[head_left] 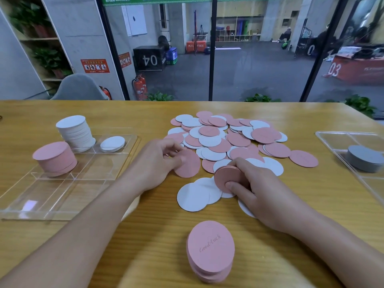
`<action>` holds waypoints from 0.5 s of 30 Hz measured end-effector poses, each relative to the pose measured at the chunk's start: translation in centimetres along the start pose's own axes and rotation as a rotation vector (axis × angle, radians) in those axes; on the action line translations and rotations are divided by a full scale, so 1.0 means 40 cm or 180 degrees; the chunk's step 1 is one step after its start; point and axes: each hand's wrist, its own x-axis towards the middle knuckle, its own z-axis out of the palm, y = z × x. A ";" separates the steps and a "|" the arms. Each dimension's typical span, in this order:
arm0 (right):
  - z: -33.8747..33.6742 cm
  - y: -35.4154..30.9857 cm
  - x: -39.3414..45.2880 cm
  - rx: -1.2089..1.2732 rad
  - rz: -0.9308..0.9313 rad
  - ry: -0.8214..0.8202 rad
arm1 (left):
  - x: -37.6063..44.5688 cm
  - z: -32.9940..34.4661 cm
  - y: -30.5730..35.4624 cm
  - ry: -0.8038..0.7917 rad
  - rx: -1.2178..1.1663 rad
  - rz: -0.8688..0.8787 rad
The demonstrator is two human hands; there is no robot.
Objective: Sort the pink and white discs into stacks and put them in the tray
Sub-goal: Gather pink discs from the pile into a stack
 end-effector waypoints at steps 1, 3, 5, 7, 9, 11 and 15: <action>-0.001 -0.001 -0.001 -0.0009 0.0008 0.0004 | -0.003 0.002 0.005 0.0099 -0.0160 0.0011; -0.002 -0.002 -0.002 -0.0039 0.0020 0.0003 | -0.010 0.003 0.024 0.0082 -0.0474 -0.0044; -0.002 -0.004 -0.003 -0.0030 0.0027 0.0013 | -0.014 0.003 0.035 -0.0110 -0.0654 -0.0108; -0.003 -0.005 -0.003 -0.0011 0.0027 0.0020 | -0.011 0.004 0.032 -0.0057 -0.0730 -0.0183; -0.003 -0.006 -0.002 -0.0012 0.0017 0.0014 | -0.005 0.000 0.017 0.0116 -0.0572 -0.0215; -0.003 -0.006 -0.002 -0.0020 0.0017 0.0009 | -0.007 -0.005 0.010 0.0167 -0.0428 -0.0167; -0.004 -0.008 -0.004 -0.0052 0.0031 0.0013 | -0.010 -0.007 0.022 0.0045 -0.0517 -0.0006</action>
